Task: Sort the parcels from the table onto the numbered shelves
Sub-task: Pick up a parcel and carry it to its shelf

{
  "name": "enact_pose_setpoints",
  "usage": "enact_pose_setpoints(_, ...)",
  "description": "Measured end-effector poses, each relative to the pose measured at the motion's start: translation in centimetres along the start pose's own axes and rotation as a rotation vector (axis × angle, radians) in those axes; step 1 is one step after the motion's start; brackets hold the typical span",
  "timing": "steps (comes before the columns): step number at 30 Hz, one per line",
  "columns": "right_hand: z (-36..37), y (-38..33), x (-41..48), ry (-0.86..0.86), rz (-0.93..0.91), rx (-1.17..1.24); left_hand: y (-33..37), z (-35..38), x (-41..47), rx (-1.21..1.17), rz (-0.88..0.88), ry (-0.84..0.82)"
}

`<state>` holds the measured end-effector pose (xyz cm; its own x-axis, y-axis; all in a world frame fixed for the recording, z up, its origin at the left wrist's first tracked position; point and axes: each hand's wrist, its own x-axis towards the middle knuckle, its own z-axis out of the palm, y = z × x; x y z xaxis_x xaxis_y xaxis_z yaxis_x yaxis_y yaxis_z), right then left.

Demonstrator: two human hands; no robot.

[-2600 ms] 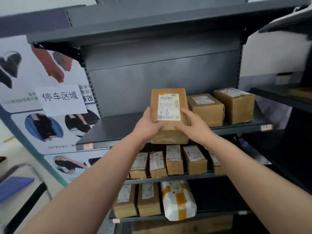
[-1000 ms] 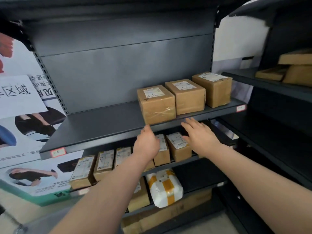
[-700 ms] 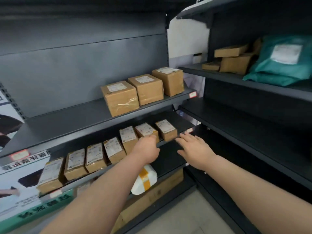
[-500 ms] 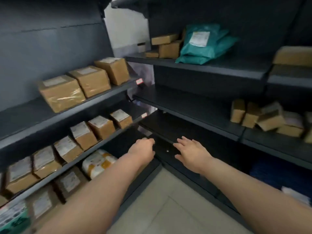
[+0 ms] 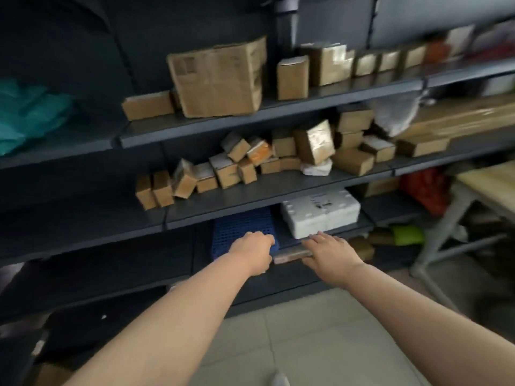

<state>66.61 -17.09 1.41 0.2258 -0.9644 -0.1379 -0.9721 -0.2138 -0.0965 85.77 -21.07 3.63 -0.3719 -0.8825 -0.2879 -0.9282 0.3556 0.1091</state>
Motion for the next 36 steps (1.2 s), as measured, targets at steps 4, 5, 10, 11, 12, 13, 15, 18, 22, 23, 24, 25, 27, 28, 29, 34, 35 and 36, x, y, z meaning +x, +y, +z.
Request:
enact_pose_setpoints(4,0.0,7.9,-4.5,0.01,0.265,0.048,8.8,-0.3,5.6,0.018,0.211,-0.056)
enact_pose_setpoints(5,0.1,9.5,-5.6,0.0,0.33,0.054,10.8,-0.3,6.7,0.016,0.258,-0.057)
enact_pose_setpoints(10,-0.5,16.2,-10.1,-0.009,0.606,0.073,20.1,-0.9,11.8,0.051,0.502,-0.079)
enact_pose_setpoints(11,-0.8,17.4,-10.8,0.005,0.655,0.077,21.7,-1.2,12.7,0.053,0.543,-0.084)
enact_pose_setpoints(12,-1.0,18.5,-11.3,0.019,0.703,0.081,23.3,-1.5,13.5,0.049,0.581,-0.087)
enact_pose_setpoints(13,-1.3,19.5,-11.8,0.031,0.749,0.088,24.8,-1.8,14.2,0.044,0.617,-0.084)
enact_pose_setpoints(15,-1.8,21.2,-12.5,0.055,0.834,0.107,27.5,-2.4,15.6,0.048,0.686,-0.076)
enact_pose_setpoints(18,-1.8,23.3,-13.7,0.089,0.946,0.112,31.3,-2.8,17.4,0.088,0.773,-0.102)
enact_pose_setpoints(22,-1.0,25.5,-16.1,0.118,1.099,0.174,36.0,-2.1,19.2,0.128,0.851,-0.148)
enact_pose_setpoints(23,-0.7,26.0,-16.9,0.117,1.13,0.186,37.2,-1.8,19.4,0.129,0.87,-0.156)
enact_pose_setpoints(24,-0.4,26.7,-17.6,0.117,1.158,0.194,38.4,-1.5,19.7,0.126,0.889,-0.164)
enact_pose_setpoints(25,-0.2,27.5,-18.4,0.12,1.187,0.204,39.7,-1.3,19.9,0.125,0.91,-0.17)
enact_pose_setpoints(27,0.2,29.4,-19.8,0.135,1.238,0.232,42.3,-0.9,20.4,0.118,0.951,-0.179)
enact_pose_setpoints(28,0.3,30.5,-20.4,0.142,1.259,0.246,43.6,-0.7,20.7,0.109,0.971,-0.187)
enact_pose_setpoints(29,0.3,31.7,-20.9,0.145,1.275,0.255,45.0,-0.5,21.0,0.101,0.988,-0.196)
enact_pose_setpoints(34,0.6,39.5,-23.4,0.164,1.314,0.285,52.9,-0.3,23.2,0.146,1.03,-0.223)
enact_pose_setpoints(35,0.6,41.4,-23.9,0.172,1.321,0.291,54.8,-0.3,23.8,0.159,1.022,-0.226)
enact_pose_setpoints(36,0.5,43.3,-24.5,0.18,1.327,0.299,56.7,-0.4,24.4,0.166,1.008,-0.229)
